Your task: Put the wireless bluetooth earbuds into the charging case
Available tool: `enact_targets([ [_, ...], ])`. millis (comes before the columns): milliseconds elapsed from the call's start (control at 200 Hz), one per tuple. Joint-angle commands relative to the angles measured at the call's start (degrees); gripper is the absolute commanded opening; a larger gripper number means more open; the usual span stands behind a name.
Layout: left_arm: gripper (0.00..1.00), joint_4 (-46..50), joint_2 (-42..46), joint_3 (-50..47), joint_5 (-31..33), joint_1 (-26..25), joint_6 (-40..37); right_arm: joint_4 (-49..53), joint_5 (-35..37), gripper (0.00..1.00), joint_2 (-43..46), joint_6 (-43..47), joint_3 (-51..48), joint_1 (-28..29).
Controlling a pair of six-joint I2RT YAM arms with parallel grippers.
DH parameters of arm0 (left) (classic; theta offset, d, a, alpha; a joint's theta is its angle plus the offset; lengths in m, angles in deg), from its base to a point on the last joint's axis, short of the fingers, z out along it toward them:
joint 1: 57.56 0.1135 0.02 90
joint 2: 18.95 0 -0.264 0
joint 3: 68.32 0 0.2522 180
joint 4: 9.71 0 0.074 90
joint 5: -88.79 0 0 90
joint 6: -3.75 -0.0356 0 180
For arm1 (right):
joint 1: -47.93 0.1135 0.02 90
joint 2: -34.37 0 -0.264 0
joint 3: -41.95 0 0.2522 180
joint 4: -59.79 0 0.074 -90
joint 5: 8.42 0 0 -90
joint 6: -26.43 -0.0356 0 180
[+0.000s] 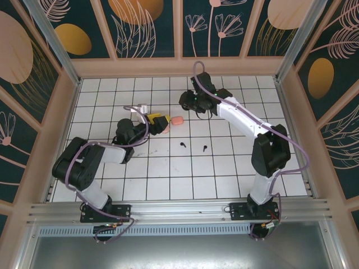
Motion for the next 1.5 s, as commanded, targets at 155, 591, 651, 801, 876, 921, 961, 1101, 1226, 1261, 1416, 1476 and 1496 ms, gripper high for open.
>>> enact_targets([
  [155, 0.71, -27.94, -11.40, 0.86, -1.07, -0.88, 9.31, -6.39, -3.53, 0.31, -2.16, -14.83, 2.37, 1.66],
  [591, 0.59, -33.90, -17.16, 5.07, -0.72, -1.68, 12.09, -4.08, -2.39, 0.31, -6.92, -15.57, 8.33, 5.36],
  [651, 0.59, -33.92, -17.10, 5.28, -0.31, -1.67, 12.13, -4.17, -2.48, 0.31, -6.92, -15.57, 7.97, 5.58],
  [801, 0.59, -34.00, -17.07, 6.23, 0.78, -1.68, 12.08, -4.08, -1.92, 0.31, -6.57, -15.26, 7.29, 6.05],
  [876, 0.59, -33.97, -16.99, 6.66, 1.29, -1.67, 12.14, -4.08, -1.65, 0.31, -6.47, -15.22, 6.82, 6.22],
  [921, 0.59, -33.98, -16.68, 6.77, 1.68, -1.69, 12.05, -4.00, -1.51, 0.31, -6.39, -15.22, 6.60, 6.32],
  [961, 0.59, -33.96, -16.49, 6.79, 2.16, -1.68, 11.90, -4.07, -1.51, 0.31, -6.31, -15.17, 6.39, 6.43],
  [1101, 0.59, -33.96, -15.68, 6.96, 3.46, -1.68, 11.53, -3.60, -0.64, 0.31, -6.04, -14.74, 6.18, 6.81],
  [1226, 0.59, -33.96, -15.20, 7.03, 4.48, -1.67, 11.29, -3.47, -0.29, 0.31, -5.86, -14.56, 6.11, 6.98],
  [1261, 0.59, -33.97, -15.09, 7.13, 4.45, -1.69, 11.31, -3.38, -0.13, 0.31, -5.86, -14.47, 6.05, 7.08],
  [1416, 0.63, -33.97, -13.87, 7.46, 3.94, -1.67, 11.20, -3.35, 0.07, 0.30, -6.17, -14.49, 5.85, 7.12],
  [1476, 0.64, -33.97, -13.30, 7.28, 4.23, -1.67, 10.87, -3.45, -0.01, 0.30, -6.29, -14.56, 5.70, 7.13],
  [1496, 0.64, -33.96, -13.11, 7.17, 4.43, -1.67, 10.78, -3.48, -0.17, 0.30, -6.30, -14.58, 5.76, 7.07],
])
